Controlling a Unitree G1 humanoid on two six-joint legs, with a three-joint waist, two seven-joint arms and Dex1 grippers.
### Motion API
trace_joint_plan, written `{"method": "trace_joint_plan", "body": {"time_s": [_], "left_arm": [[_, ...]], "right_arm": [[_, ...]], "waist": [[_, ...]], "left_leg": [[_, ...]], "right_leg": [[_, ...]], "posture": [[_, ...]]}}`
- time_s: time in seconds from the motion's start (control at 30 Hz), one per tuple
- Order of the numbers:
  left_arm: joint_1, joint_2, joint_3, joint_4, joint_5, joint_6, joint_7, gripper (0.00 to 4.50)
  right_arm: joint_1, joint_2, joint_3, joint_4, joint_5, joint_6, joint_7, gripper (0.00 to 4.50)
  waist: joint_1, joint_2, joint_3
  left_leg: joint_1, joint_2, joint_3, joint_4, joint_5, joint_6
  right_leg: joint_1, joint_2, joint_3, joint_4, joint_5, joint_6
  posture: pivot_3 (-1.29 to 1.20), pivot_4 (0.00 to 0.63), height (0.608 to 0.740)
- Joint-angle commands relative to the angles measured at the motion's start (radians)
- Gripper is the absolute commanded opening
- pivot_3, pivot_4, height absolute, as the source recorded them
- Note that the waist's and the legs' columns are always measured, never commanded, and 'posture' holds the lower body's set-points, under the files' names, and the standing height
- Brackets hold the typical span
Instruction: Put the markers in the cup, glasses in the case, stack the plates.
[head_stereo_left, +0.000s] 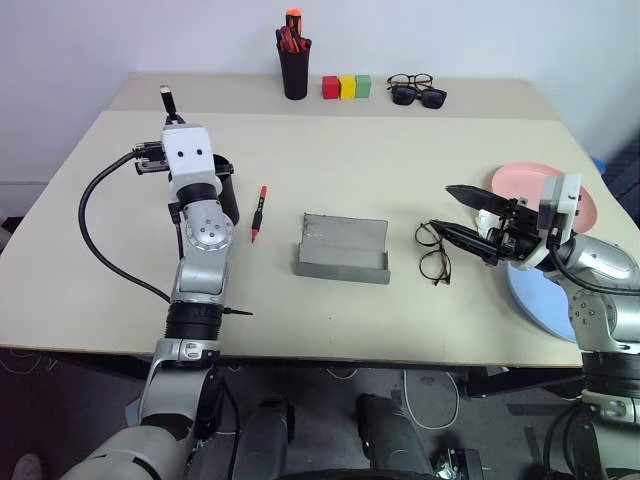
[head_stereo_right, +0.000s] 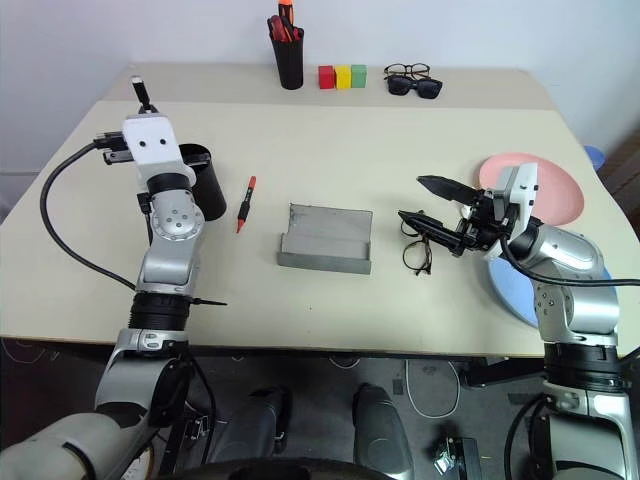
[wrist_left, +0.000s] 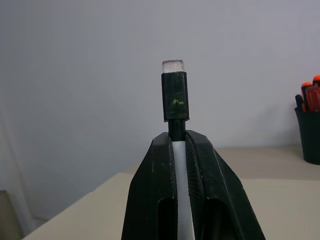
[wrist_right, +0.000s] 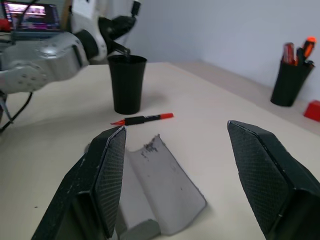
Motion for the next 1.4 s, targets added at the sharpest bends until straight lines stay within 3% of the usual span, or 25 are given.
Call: {"method": "trace_joint_plan", "body": {"time_s": [0.03, 0.5, 0.6, 0.7, 0.9, 1.03, 1.13, 1.27, 1.4], "left_arm": [[-0.028, -0.003, -0.007, -0.006, 0.017, -0.037, 0.011, 0.04], [0.029, -0.042, -0.024, -0.016, 0.006, -0.066, -0.015, 0.04], [0.066, -0.029, -0.027, -0.045, 0.02, -0.061, -0.033, 1.11], [0.097, -0.031, -0.022, -0.066, 0.003, -0.088, -0.049, 2.52], [0.128, -0.07, -0.038, -0.186, -0.075, -0.048, -0.152, 2.52], [0.15, -0.084, -0.131, -0.38, -0.151, 0.193, -0.348, 2.52], [0.126, -0.068, -0.18, -0.458, -0.145, 0.47, -0.426, 2.52], [0.01, -0.117, -0.127, -0.41, -0.165, 0.884, -0.389, 2.52], [-0.068, -0.155, -0.07, -0.301, -0.15, 0.989, -0.32, 2.52]], "right_arm": [[-0.023, 0.011, -0.017, -0.009, 0.03, -0.013, 0.02, 3.3], [-0.055, 0.029, -0.013, 0.015, 0.017, -0.026, 0.037, 3.3], [-0.055, 0.025, -0.018, 0.022, 0.017, -0.028, 0.039, 3.3], [-0.054, 0.022, -0.024, 0.027, 0.018, -0.029, 0.039, 3.3], [-0.05, 0.019, -0.028, 0.041, 0.013, -0.035, 0.039, 3.3], [-0.045, 0.014, -0.036, 0.053, 0.01, -0.039, 0.034, 3.3], [-0.041, 0.011, -0.04, 0.055, 0.005, -0.042, 0.03, 3.3], [-0.021, 0.009, -0.051, 0.048, 0.002, -0.045, 0.021, 3.3], [0.0, 0.009, -0.059, 0.035, 0.002, -0.046, 0.01, 3.3]], "waist": [[0.0, 0.0, 0.0], [-0.002, 0.0, 0.0], [-0.001, 0.0, 0.0], [0.0, 0.0, 0.0], [0.001, 0.0, 0.0], [0.001, 0.0, 0.0], [-0.002, 0.0, 0.0], [-0.008, 0.0, 0.0], [-0.009, 0.0, 0.0]], "left_leg": [[0.0, 0.0, 0.0, 0.0, 0.0, 0.0], [0.0, 0.0, 0.0, 0.0, 0.0, 0.0], [0.0, 0.0, 0.0, 0.0, 0.0, 0.0], [0.0, 0.0, 0.0, 0.0, 0.0, 0.0], [0.0, 0.0, 0.0, 0.0, 0.0, 0.0], [-0.001, 0.0, 0.0, 0.0, 0.0, 0.0], [0.0, 0.0, 0.0, 0.0, 0.0, 0.0], [0.001, 0.0, 0.0, 0.0, 0.0, 0.0], [0.001, 0.0, 0.0, 0.0, 0.0, 0.0]], "right_leg": [[0.0, 0.0, 0.0, 0.0, 0.0, 0.0], [0.0, 0.0, 0.0, 0.0, 0.0, 0.0], [0.0, 0.0, 0.0, 0.0, 0.0, 0.0], [0.0, 0.0, 0.0, 0.0, 0.0, 0.0], [0.0, 0.0, 0.0, 0.0, 0.0, 0.0], [0.0, 0.0, 0.0, 0.0, 0.0, 0.0], [0.0, 0.0, 0.0, 0.0, 0.0, 0.0], [0.0, 0.0, 0.0, 0.002, 0.0, 0.0], [0.0, 0.001, 0.0, 0.001, -0.001, 0.001]], "posture": [[0.0, 0.15, 0.74], [0.0, 0.15, 0.74], [0.0, 0.15, 0.74], [0.0, 0.15, 0.74], [0.0, 0.15, 0.74], [0.0, 0.15, 0.74], [0.0, 0.15, 0.74], [0.0, 0.15, 0.74], [0.0, 0.15, 0.74]]}}
